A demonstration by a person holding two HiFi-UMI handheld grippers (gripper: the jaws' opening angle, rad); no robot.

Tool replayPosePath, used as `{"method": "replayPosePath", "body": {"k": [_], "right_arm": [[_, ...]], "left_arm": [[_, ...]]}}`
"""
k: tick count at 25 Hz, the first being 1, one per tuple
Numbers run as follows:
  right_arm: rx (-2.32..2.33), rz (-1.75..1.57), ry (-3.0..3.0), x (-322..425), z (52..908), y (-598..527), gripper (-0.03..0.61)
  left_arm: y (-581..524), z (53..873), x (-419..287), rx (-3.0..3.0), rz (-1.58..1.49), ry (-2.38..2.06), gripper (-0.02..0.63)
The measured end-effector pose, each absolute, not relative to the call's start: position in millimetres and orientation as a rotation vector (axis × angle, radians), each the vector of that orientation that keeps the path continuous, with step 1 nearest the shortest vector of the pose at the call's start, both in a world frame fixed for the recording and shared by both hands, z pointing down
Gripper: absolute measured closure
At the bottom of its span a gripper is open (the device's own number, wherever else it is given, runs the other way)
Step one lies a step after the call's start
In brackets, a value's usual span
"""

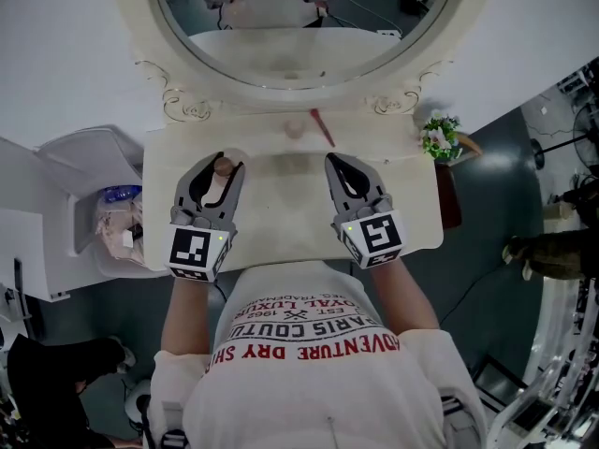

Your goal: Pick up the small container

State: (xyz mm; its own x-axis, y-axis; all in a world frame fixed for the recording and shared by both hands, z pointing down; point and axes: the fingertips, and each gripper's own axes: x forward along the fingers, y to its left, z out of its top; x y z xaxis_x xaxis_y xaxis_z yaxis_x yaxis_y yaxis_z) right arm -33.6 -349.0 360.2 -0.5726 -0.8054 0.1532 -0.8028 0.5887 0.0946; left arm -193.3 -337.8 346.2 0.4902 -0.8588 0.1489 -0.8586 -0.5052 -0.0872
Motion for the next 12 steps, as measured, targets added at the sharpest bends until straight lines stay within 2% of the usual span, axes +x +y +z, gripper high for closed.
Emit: {"method": "replayPosePath", "body": {"k": [12], "right_arm": [[1.329, -0.020, -2.649, -35.9, 364.4, -355.7, 0.581]], "left_arm": [[-342.9, 354.6, -185.5, -2.720, -0.302, 1.541, 0.465]]}}
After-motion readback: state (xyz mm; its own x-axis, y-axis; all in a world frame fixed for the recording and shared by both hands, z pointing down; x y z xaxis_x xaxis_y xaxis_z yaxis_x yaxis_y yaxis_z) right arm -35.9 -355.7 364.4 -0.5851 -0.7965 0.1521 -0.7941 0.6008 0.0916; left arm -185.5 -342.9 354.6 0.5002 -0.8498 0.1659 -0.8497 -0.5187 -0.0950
